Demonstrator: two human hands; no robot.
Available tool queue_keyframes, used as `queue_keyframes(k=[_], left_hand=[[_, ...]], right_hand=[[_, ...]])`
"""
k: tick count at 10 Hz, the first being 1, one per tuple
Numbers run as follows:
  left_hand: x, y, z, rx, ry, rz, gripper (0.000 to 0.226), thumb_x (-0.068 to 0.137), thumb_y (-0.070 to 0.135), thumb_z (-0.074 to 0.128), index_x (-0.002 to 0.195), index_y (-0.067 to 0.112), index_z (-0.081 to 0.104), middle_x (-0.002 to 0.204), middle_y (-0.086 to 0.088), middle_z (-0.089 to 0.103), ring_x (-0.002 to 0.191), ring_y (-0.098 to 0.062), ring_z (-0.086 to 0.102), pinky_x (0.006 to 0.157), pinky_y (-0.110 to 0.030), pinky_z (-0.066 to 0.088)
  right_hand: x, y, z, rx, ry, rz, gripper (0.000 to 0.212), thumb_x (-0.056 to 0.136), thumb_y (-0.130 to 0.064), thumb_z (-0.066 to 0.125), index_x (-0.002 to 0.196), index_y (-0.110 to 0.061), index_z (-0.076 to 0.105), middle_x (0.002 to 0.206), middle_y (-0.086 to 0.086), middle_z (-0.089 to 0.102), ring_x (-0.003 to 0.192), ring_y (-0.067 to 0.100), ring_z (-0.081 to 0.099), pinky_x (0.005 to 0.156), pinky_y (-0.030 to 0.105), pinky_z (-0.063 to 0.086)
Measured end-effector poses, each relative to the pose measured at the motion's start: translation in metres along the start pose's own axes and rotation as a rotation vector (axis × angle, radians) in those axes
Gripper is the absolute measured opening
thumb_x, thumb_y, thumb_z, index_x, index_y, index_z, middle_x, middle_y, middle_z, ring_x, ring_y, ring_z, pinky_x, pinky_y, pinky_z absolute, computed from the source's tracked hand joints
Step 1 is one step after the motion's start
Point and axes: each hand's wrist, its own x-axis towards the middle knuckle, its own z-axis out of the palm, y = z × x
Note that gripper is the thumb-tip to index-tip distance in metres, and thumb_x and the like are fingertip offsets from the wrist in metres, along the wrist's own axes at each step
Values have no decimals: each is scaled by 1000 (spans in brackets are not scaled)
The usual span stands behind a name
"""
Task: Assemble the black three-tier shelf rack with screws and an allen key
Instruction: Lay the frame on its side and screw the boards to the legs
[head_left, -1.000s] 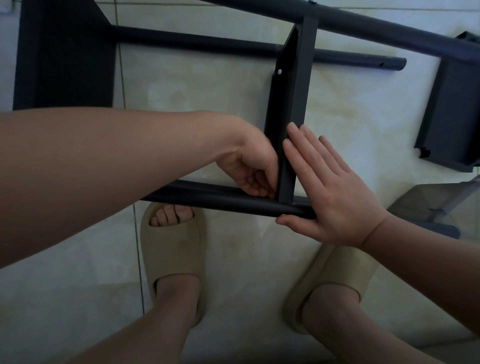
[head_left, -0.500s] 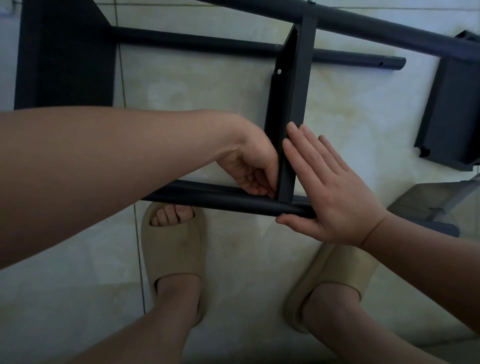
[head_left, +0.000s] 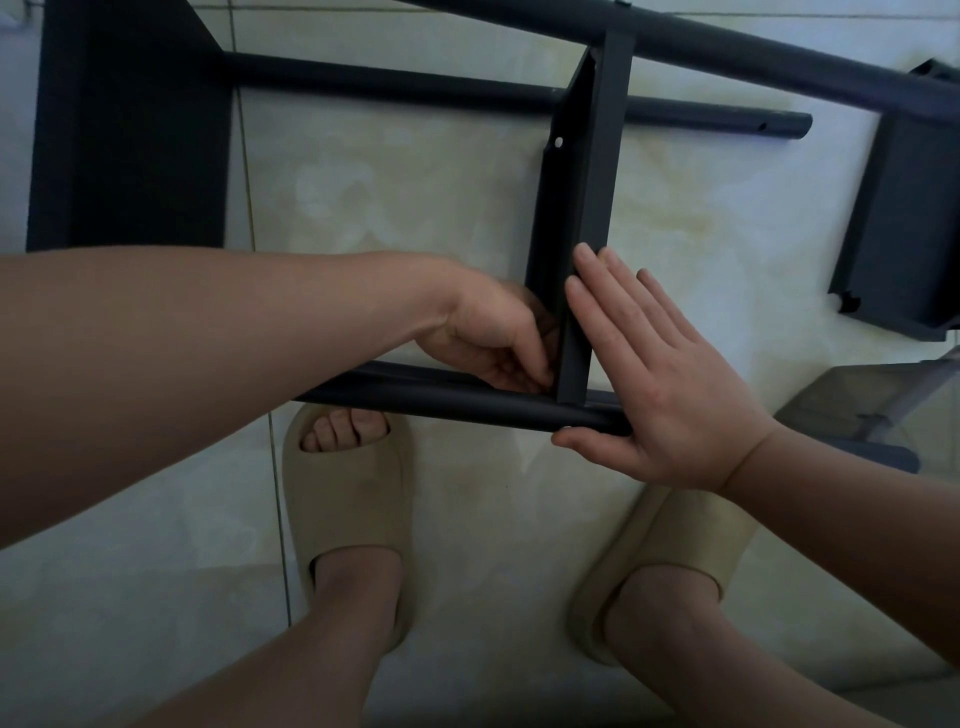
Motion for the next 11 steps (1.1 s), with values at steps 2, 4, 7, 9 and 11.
queue_keyframes(k=[2, 4, 7, 9, 11], left_hand=[[-2, 2, -5, 16, -42, -81, 16, 96, 1, 55, 107, 5, 67, 102, -11, 72, 94, -20, 69, 94, -32, 54], [-1, 10, -4, 92, -23, -117, 14, 95, 6, 58, 101, 7, 70, 95, -7, 75, 87, -16, 72, 82, -26, 57], [-1, 11, -5, 88, -52, -138, 18, 97, 5, 54, 107, 5, 69, 102, -10, 73, 93, -19, 70, 91, -30, 54], [-1, 12, -5, 100, -56, -156, 20, 97, 6, 53, 111, 4, 67, 105, -11, 72, 95, -20, 68, 94, -31, 52], [-1, 17, -9, 157, -94, -188, 28, 98, 9, 54, 123, 2, 64, 112, -12, 70, 101, -21, 66, 96, -33, 50]], right_hand=[[1, 0, -1, 1, 4, 1, 100, 94, -68, 47, 157, 5, 21, 167, 22, 11, 156, 37, 9, 123, 58, 21], [1, 0, -2, -3, 3, 3, 100, 94, -68, 47, 157, 5, 22, 167, 22, 12, 156, 36, 10, 123, 59, 20], [1, 0, -4, 29, -12, 27, 100, 92, -70, 47, 158, 2, 23, 168, 18, 12, 157, 34, 10, 123, 60, 19], [2, 1, -4, 26, -11, 26, 100, 92, -70, 47, 158, 2, 24, 168, 18, 13, 157, 34, 10, 123, 61, 18], [2, 1, -3, 23, -10, 24, 101, 92, -71, 47, 158, 1, 23, 168, 17, 11, 157, 33, 9, 123, 61, 16]])
